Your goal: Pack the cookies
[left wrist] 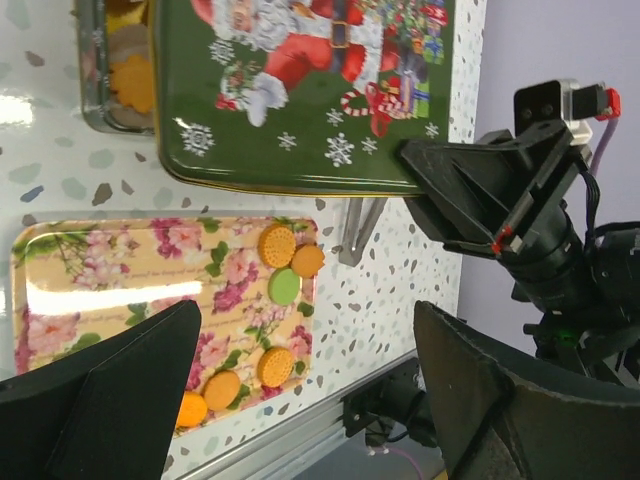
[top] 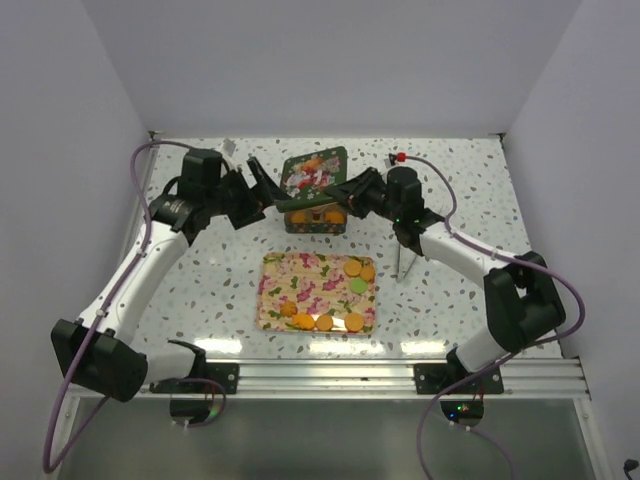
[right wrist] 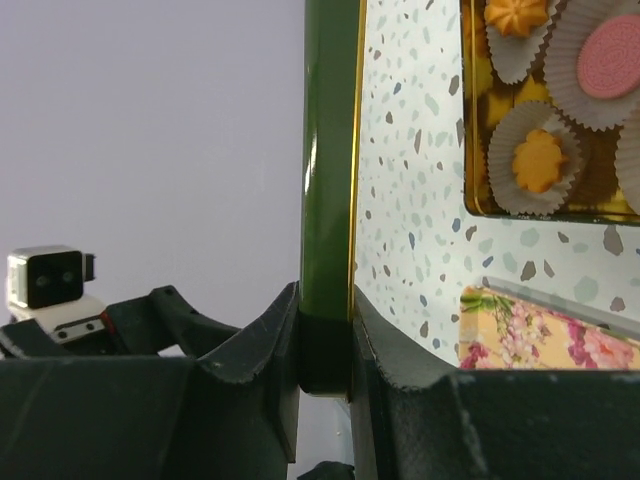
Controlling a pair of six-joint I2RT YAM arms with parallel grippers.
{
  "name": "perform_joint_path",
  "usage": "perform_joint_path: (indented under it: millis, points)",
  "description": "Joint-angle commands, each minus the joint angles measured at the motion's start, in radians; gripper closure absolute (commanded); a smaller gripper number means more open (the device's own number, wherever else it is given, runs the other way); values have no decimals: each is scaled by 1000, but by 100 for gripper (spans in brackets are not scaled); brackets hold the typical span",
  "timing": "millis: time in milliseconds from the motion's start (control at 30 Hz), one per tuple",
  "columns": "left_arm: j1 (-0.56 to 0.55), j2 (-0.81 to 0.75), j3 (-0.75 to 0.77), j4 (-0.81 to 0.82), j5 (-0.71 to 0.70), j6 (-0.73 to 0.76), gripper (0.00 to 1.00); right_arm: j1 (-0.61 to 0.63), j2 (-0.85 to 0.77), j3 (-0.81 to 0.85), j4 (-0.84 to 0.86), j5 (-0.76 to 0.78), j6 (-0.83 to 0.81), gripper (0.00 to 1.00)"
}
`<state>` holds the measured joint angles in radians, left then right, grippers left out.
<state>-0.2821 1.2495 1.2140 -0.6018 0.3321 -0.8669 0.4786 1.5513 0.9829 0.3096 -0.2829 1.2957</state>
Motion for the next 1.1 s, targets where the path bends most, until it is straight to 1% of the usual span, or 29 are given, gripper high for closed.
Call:
perform_joint_path:
  millis: [0, 67, 200, 267, 367, 533, 700, 833, 1067]
  points:
    - [-58, 18, 94, -12, -44, 49, 7, -8, 10, 54, 92, -13, -30, 97]
    - [-87, 40, 113, -12, -88, 80, 7, -12, 39, 62, 108, -24, -41, 97]
    - [-94, 88, 147, -23, -139, 132, 7, -32, 88, 59, 128, -76, -75, 98]
    - [-94, 93, 148, -4, -178, 154, 7, -55, 127, 42, 181, -110, -73, 100]
    - [-92, 120, 144, -6, -234, 157, 7, -92, 176, 13, 278, -153, -39, 100]
    - [-91, 146, 105, 23, -248, 137, 7, -117, 254, 16, 342, -197, -15, 100]
    - [-78, 185, 134, 20, -281, 167, 7, -118, 297, 20, 425, -216, 42, 100]
    - [-59, 202, 108, 63, -272, 175, 7, -124, 320, 30, 444, -252, 54, 100]
    - [-37, 249, 82, 114, -260, 189, 7, -129, 366, 5, 485, -274, 76, 100]
